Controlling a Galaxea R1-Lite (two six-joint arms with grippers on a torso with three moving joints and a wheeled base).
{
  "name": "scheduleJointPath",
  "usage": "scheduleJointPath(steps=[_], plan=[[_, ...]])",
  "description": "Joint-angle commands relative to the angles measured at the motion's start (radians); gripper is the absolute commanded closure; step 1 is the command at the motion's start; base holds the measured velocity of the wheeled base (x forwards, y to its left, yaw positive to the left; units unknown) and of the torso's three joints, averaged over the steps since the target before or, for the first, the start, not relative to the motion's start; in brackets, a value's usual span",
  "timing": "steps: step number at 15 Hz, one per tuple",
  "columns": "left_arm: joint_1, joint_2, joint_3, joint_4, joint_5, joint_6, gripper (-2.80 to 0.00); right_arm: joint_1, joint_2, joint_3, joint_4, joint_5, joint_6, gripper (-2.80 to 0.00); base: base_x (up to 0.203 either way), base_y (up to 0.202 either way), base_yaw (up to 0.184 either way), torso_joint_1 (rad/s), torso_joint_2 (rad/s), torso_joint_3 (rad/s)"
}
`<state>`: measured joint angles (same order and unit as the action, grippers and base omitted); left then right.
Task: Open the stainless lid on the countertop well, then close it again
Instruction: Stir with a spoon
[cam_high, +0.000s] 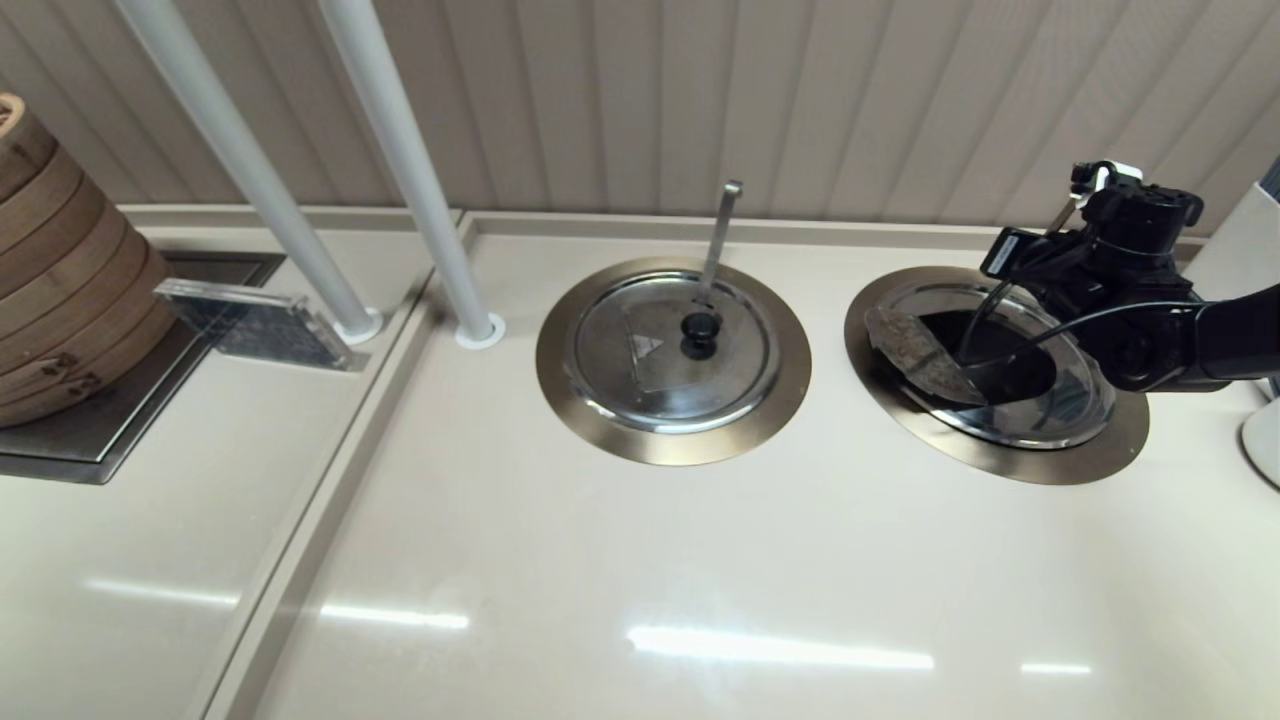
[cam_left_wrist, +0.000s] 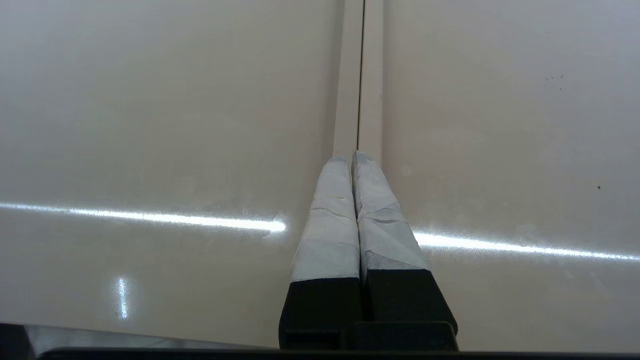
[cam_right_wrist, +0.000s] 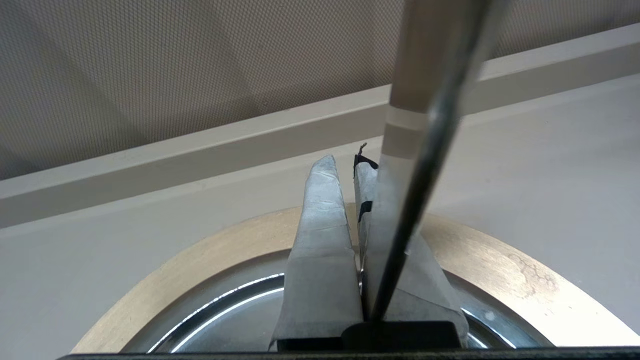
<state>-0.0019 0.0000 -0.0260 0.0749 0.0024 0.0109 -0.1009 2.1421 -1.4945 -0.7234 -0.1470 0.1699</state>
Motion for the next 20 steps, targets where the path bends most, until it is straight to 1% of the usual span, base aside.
scheduleJointPath(steps=[1,3,6,10,11,13,15,18,20], plan=[[0.0,0.0,0.0,0.0,0.001,0.0,0.0,0.003,-0.07,0.066,-0.009,-0.001,0.005,0.0,0.0,0.0,0.0,0.0,0.0,0.0],[0.0,0.0,0.0,0.0,0.001,0.0,0.0,0.006,-0.149,0.168,-0.04,-0.001,0.013,0.0,0.0,0.0,0.0,0.0,0.0,0.0],[0.0,0.0,0.0,0.0,0.001,0.0,0.0,0.006,-0.246,0.268,-0.082,0.001,0.009,0.0,0.0,0.0,0.0,0.0,0.0,0.0],[0.0,0.0,0.0,0.0,0.001,0.0,0.0,0.006,-0.335,0.325,-0.114,0.005,-0.01,0.0,0.0,0.0,0.0,0.0,0.0,0.0],[0.0,0.0,0.0,0.0,0.001,0.0,0.0,0.006,-0.353,0.327,-0.116,0.01,-0.037,0.0,0.0,0.0,0.0,0.0,0.0,0.0],[0.0,0.0,0.0,0.0,0.001,0.0,0.0,0.007,-0.394,0.338,-0.111,0.046,-0.149,0.0,0.0,0.0,0.0,0.0,0.0,0.0],[0.0,0.0,0.0,0.0,0.001,0.0,0.0,0.028,-0.438,0.387,-0.097,0.082,-0.219,0.0,0.0,0.0,0.0,0.0,0.0,0.0],[0.0,0.0,0.0,0.0,0.001,0.0,0.0,0.072,-0.427,0.45,-0.115,0.116,-0.199,0.0,0.0,0.0,0.0,0.0,0.0,0.0],[0.0,0.0,0.0,0.0,0.001,0.0,0.0,0.115,-0.415,0.46,-0.15,0.131,-0.135,0.0,0.0,0.0,0.0,0.0,0.0,0.0]])
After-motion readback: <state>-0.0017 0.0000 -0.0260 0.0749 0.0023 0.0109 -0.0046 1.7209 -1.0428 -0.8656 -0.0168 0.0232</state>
